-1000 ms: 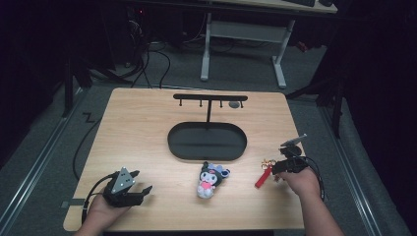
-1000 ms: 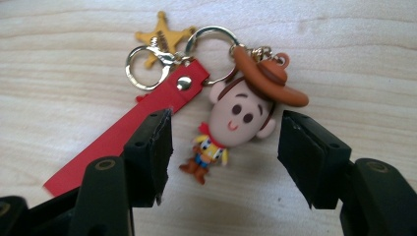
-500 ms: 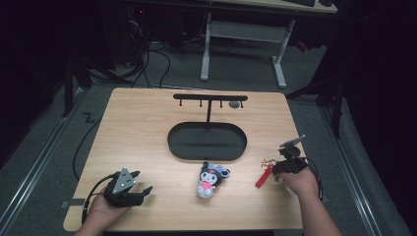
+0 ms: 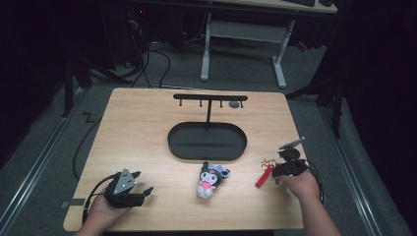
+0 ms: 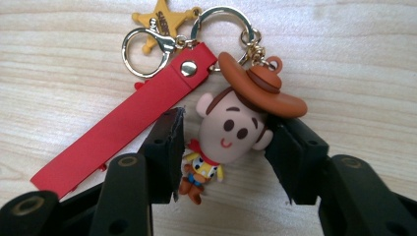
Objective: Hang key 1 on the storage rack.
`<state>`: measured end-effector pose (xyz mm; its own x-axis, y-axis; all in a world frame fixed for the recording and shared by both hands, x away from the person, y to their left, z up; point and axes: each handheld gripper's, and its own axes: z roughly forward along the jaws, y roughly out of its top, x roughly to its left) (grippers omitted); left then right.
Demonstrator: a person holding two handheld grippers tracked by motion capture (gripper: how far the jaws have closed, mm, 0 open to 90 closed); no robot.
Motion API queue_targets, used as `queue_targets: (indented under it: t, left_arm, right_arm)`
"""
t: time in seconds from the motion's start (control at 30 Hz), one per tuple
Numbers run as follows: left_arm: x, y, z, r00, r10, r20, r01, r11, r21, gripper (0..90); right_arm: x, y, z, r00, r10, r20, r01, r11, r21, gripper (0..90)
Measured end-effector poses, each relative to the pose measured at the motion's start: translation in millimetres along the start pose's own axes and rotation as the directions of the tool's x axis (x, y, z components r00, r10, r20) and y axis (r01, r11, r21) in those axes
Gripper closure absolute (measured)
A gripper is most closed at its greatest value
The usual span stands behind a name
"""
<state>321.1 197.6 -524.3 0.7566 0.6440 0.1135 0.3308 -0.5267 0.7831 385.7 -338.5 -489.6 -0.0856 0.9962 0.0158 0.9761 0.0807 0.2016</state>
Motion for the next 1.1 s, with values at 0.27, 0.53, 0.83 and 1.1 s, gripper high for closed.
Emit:
queue_targets:
  t: [0.27,0.53,0.83,1.1]
  left_arm:
    - [-0.2,-0.1,0.9,1.0000,0.004,0.004,-0.004,1.0000,0.004,28.7]
    - [-0.3,0.0,0.4,1.0000,0.003,0.005,-0.003,1.0000,0.003,28.8]
    - [-0.8,-0.9,2.2,1.0000,0.002,0.008,-0.002,0.9999,0.016,28.8]
    - [-1.0,-1.0,1.9,0.9999,0.005,0.010,-0.005,0.9998,0.017,28.9]
  right_arm:
    - [3.2,1.2,0.0,0.9992,-0.025,0.032,0.024,1.000,0.012,53.7]
    - [6.6,0.9,-1.2,0.9970,-0.059,0.051,0.058,0.998,0.003,57.5]
    - [9.6,2.9,-19.9,0.9954,-0.094,0.017,0.094,0.995,-0.010,58.2]
    - [24.6,-0.9,-36.8,0.9842,-0.176,-0.017,0.176,0.984,-0.019,58.2]
